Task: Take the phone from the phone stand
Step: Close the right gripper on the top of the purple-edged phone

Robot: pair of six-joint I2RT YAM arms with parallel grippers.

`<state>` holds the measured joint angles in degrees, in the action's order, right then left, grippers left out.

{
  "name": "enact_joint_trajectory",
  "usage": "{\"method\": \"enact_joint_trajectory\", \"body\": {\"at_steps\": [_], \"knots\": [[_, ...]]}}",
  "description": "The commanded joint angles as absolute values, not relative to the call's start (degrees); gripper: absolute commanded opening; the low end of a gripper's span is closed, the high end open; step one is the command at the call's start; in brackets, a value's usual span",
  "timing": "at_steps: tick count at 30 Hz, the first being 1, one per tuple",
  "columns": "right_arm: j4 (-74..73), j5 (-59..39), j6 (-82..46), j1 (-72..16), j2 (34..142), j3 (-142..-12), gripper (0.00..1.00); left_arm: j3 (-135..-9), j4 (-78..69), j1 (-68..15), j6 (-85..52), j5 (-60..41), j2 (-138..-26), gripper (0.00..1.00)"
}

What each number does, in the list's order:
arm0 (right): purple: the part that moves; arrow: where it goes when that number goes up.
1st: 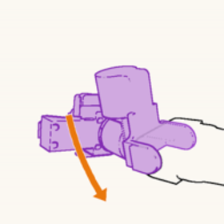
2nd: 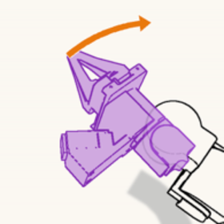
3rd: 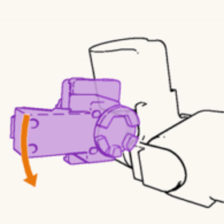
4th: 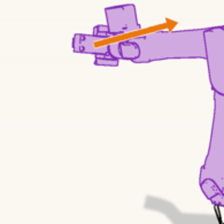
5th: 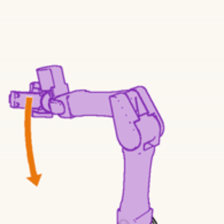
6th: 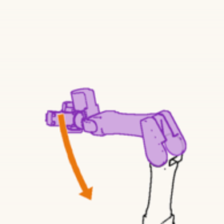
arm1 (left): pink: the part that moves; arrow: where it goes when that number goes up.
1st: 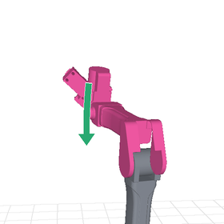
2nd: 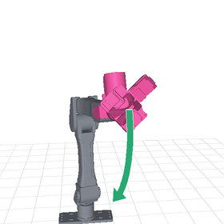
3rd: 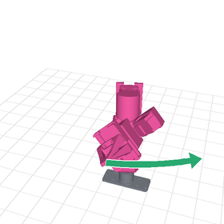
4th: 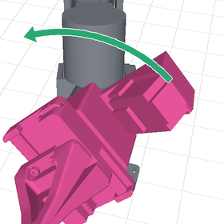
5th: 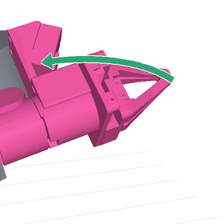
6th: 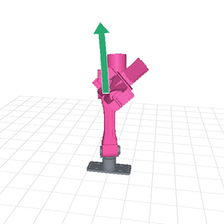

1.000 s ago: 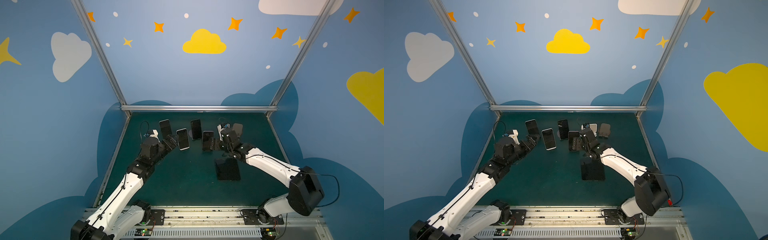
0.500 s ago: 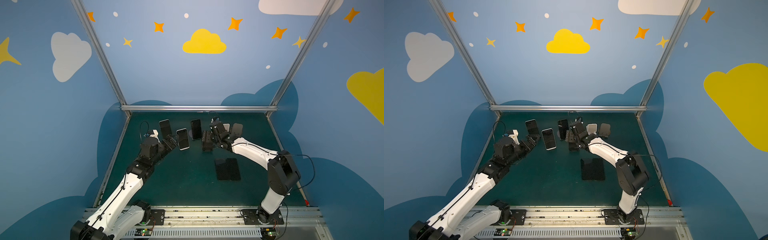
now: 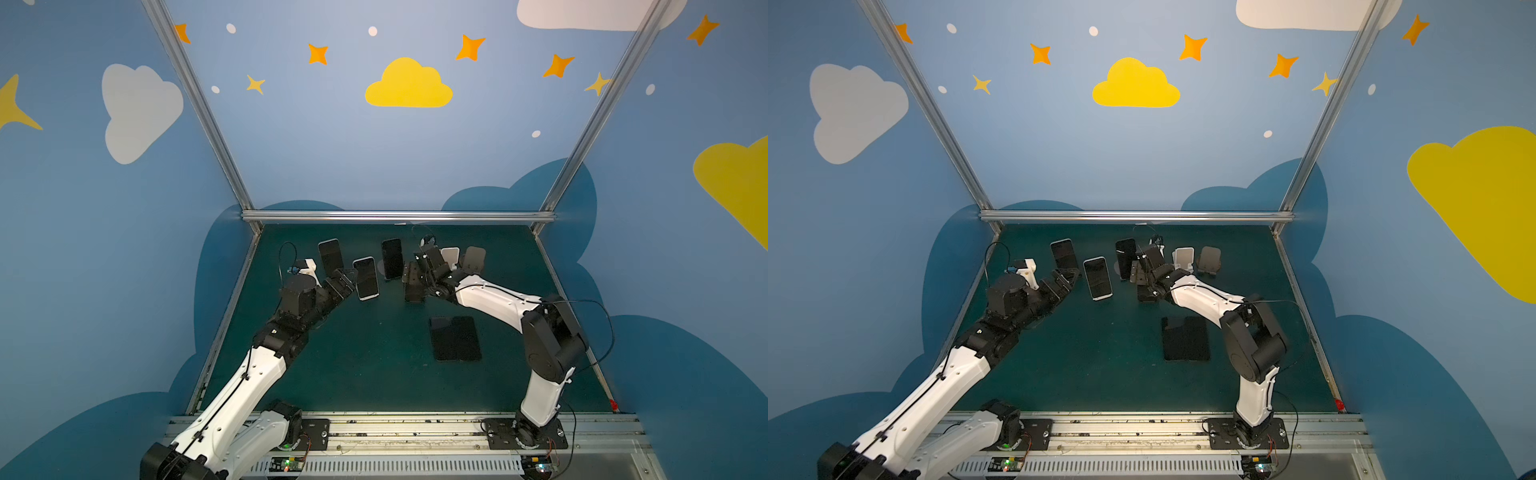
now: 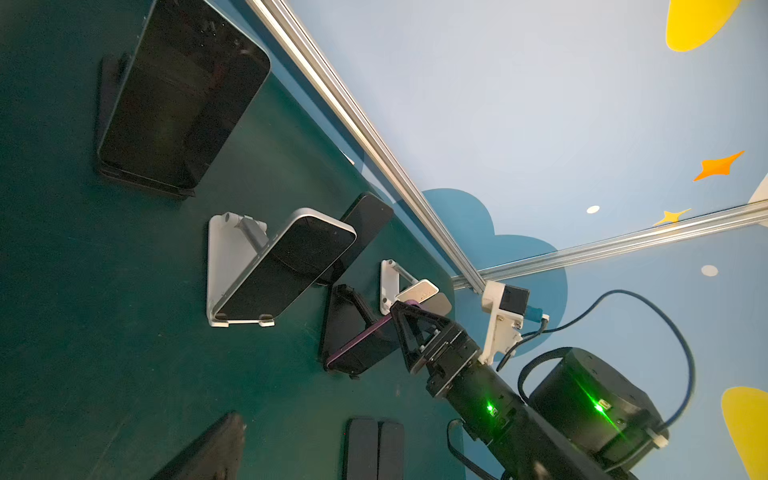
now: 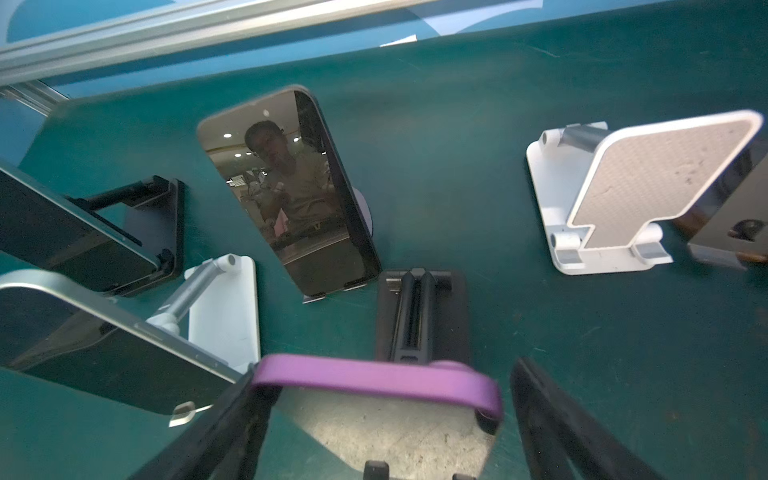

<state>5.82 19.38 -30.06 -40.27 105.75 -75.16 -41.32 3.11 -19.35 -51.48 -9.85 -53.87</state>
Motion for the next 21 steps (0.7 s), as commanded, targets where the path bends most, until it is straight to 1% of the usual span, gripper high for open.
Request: {"method": "enact_joint_trajectory", "body": {"at_steps": [1, 6, 15, 21], "knots": [[4.4, 21.4, -30.4, -40.7, 106.4, -77.4, 0.87, -40.6, 2.3, -19.3, -51.4, -10.1, -53.2, 1.0], [5.2, 23.9, -31.7, -41.3, 106.6, -77.5, 0.84, -40.6, 2.3, -19.2, -51.5, -10.1, -53.3, 1.0], [4.3, 29.1, -33.4, -42.9, 107.5, -77.4, 0.83, -40.6, 2.3, -19.2, -51.5, -10.0, -53.4, 1.0], [1.3, 30.5, -33.0, -43.5, 108.0, -76.0, 0.83, -40.5, 2.3, -19.2, -51.4, -9.8, -53.2, 1.0]]}}
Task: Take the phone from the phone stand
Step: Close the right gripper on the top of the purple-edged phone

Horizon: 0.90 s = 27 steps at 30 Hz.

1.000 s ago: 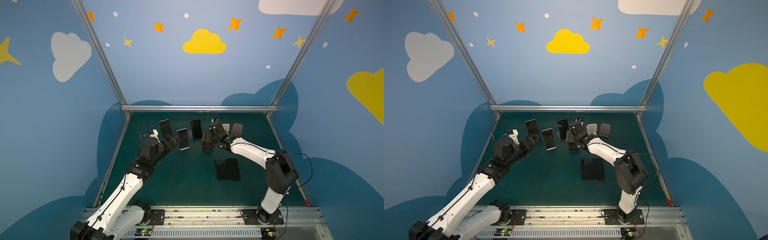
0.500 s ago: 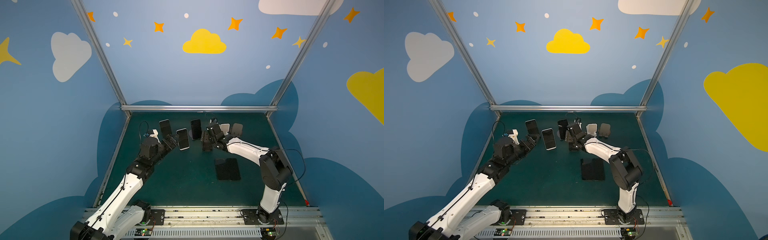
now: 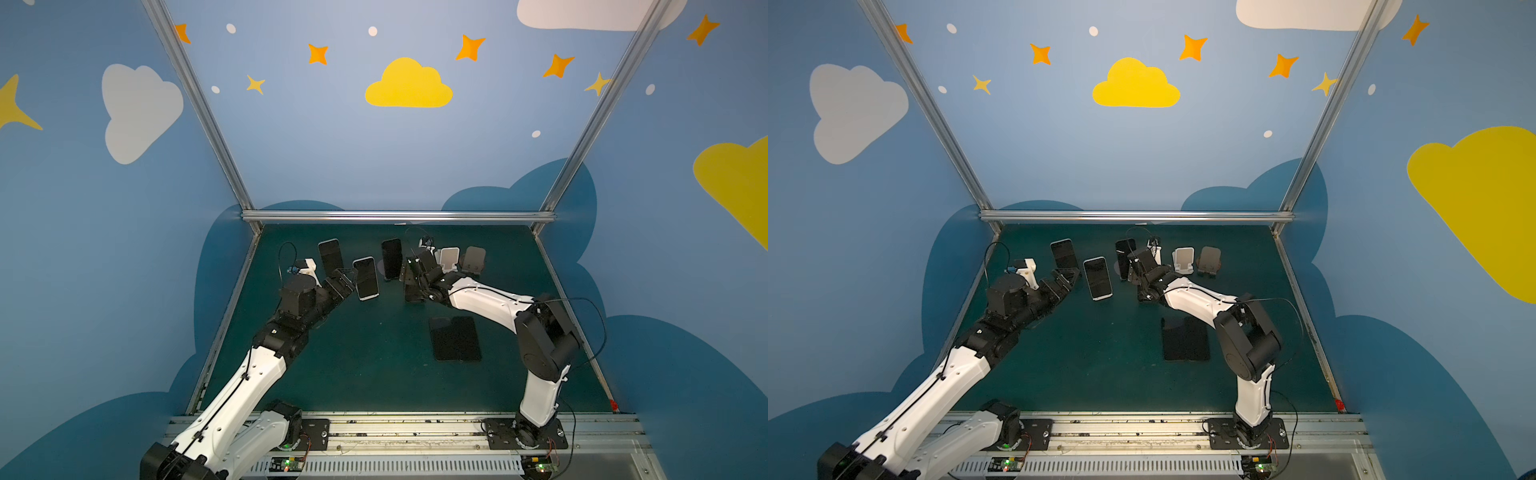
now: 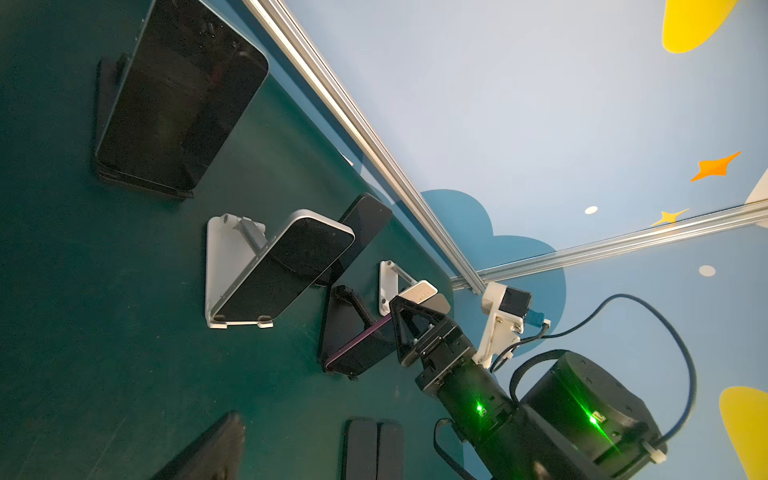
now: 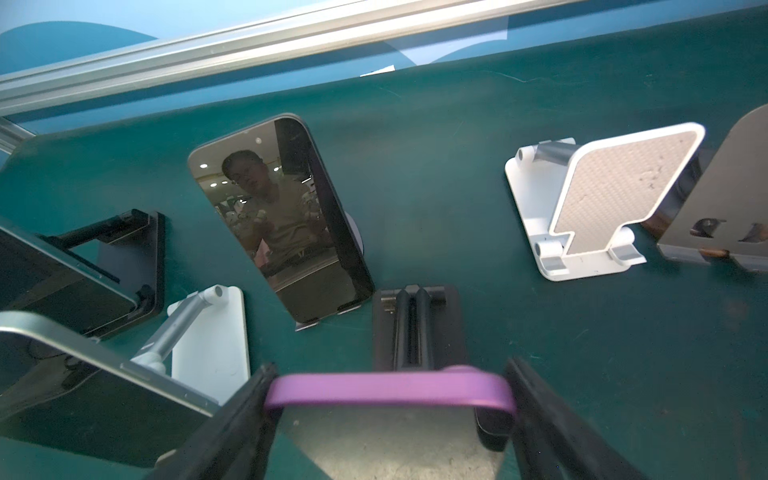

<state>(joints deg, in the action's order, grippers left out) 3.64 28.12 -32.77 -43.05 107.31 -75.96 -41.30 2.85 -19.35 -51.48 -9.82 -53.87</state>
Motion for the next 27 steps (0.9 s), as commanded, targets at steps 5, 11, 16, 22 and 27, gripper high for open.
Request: {"method": "enact_joint_trajectory", "body": {"at_steps": [5, 11, 16, 22, 27], "knots": [[-1.1, 30.1, -31.4, -43.7, 108.0, -74.6, 0.83, -40.5, 2.3, -19.2, -51.5, -9.8, -53.2, 1.0], [-1.1, 30.7, -29.3, -43.6, 108.4, -74.9, 0.85, -40.5, 2.2, -19.2, -51.4, -10.0, -53.4, 1.0], [-2.0, 29.3, -29.2, -43.4, 108.0, -73.7, 0.86, -40.4, 2.2, -19.3, -51.4, -9.8, -53.5, 1.0], [-2.8, 26.3, -28.7, -43.0, 107.9, -72.9, 0.86, -40.5, 2.1, -19.2, -51.5, -10.1, -53.8, 1.0], [-3.0, 25.8, -28.9, -42.7, 107.8, -72.2, 0.85, -40.5, 2.1, -19.2, -51.4, -10.2, -53.8, 1.0]]}}
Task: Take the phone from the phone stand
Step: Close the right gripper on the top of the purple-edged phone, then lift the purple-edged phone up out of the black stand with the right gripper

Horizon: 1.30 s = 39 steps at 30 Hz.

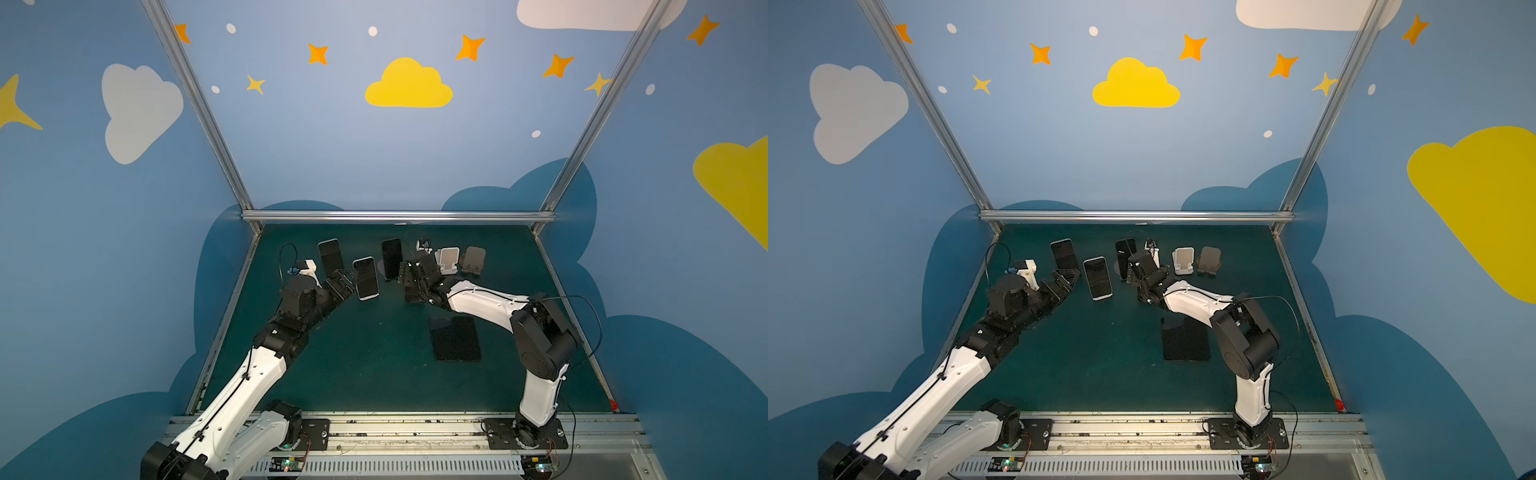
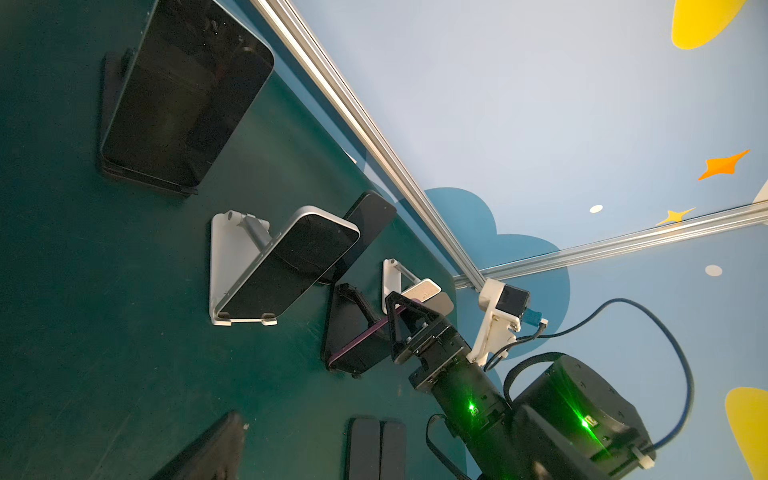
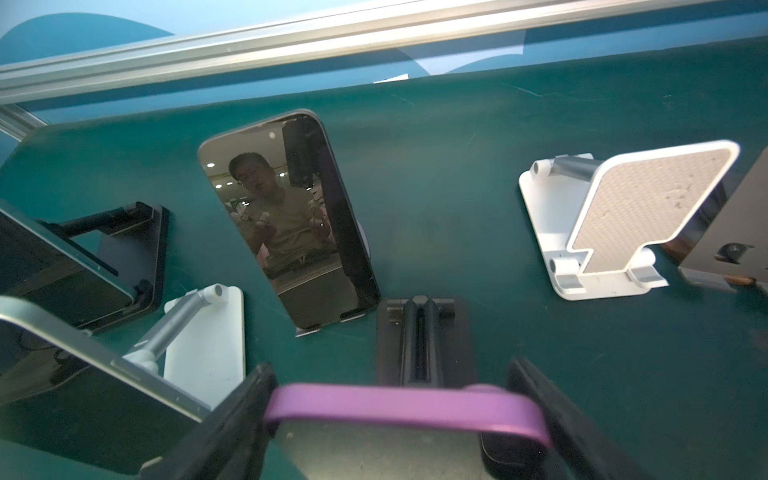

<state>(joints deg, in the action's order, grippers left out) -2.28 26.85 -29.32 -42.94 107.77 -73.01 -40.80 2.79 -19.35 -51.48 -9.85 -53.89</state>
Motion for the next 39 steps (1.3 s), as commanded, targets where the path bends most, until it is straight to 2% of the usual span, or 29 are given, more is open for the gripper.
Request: {"method": "enact_joint_trajectory", "body": {"at_steps": [1, 15, 39], "knots": [[-3.4, 25.6, -28.9, -42.5, 107.7, -72.0, 0.85, -40.5, 2.1, -19.2, -51.4, -10.2, -53.8, 1.0], [-3.1, 24.7, -27.7, -41.9, 107.5, -72.2, 0.72, -40.5, 2.1, -19.2, -51.3, -10.2, -53.9, 1.0], [-3.6, 24.0, -22.3, -42.2, 100.9, -70.1, 0.67, -40.4, 1.9, -19.2, -51.3, -10.2, -53.9, 1.0]]}}
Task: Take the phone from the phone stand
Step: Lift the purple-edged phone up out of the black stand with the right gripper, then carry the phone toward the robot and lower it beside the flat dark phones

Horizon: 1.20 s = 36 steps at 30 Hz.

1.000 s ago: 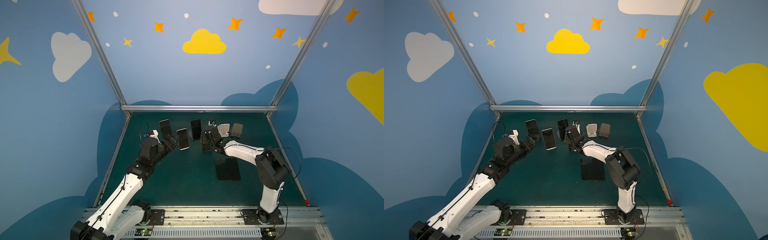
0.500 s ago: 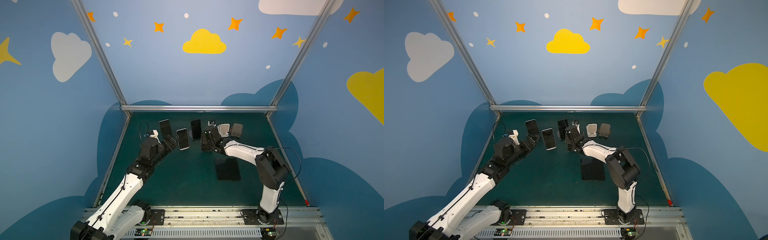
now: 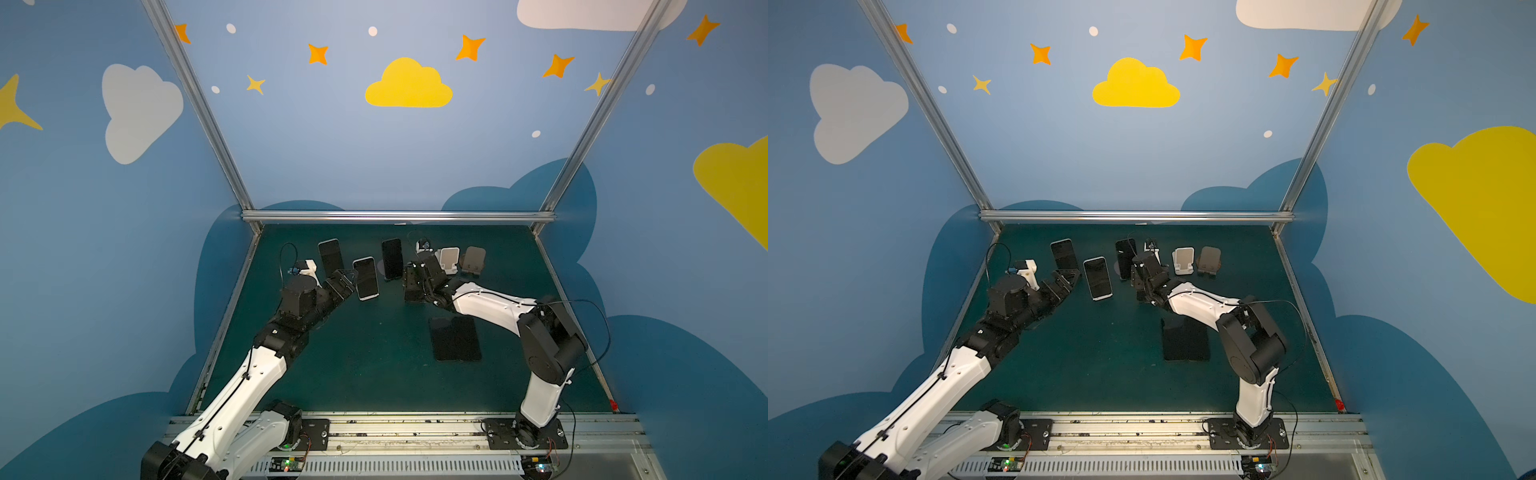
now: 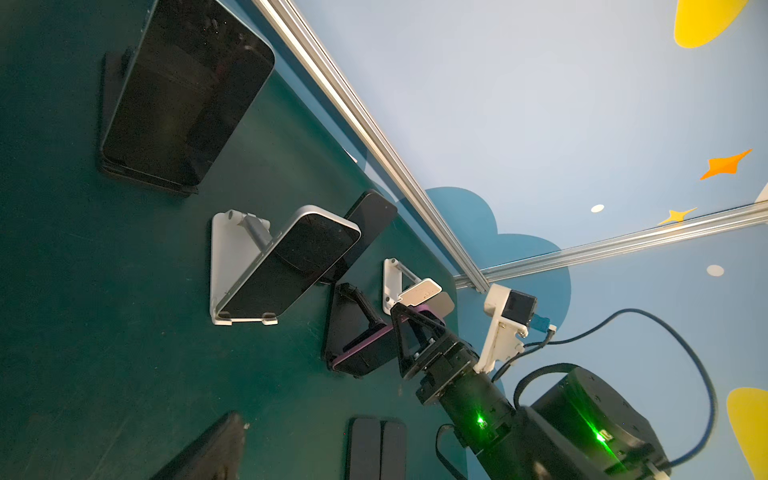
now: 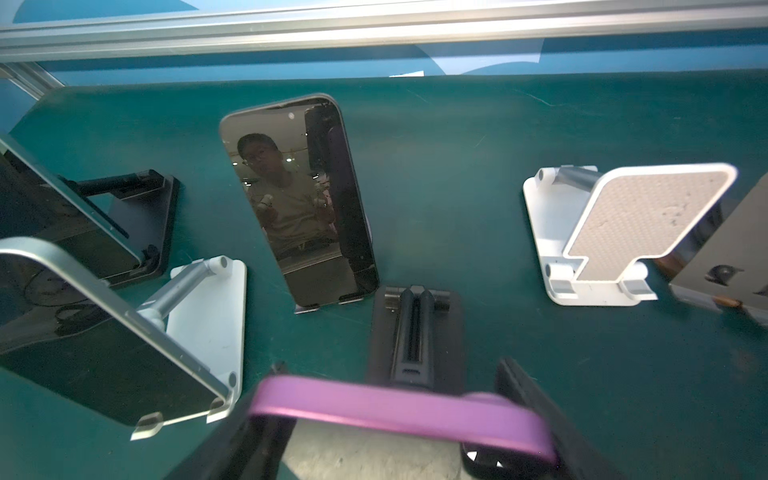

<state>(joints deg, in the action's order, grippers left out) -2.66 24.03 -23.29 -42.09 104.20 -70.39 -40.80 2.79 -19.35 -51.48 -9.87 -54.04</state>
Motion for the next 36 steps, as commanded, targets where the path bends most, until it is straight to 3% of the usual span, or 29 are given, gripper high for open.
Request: {"method": "enact_joint_trajectory", "body": {"at_steps": [1, 36], "knots": [[-3.7, 24.0, -22.3, -42.2, 100.5, -69.9, 0.67, -40.4, 1.9, -19.2, -51.3, -10.1, -54.0, 1.0], [0.9, 23.8, -20.9, -43.3, 90.3, -63.8, 0.64, -40.8, 2.1, -19.2, -51.1, -10.6, -55.2, 1.0]]}}
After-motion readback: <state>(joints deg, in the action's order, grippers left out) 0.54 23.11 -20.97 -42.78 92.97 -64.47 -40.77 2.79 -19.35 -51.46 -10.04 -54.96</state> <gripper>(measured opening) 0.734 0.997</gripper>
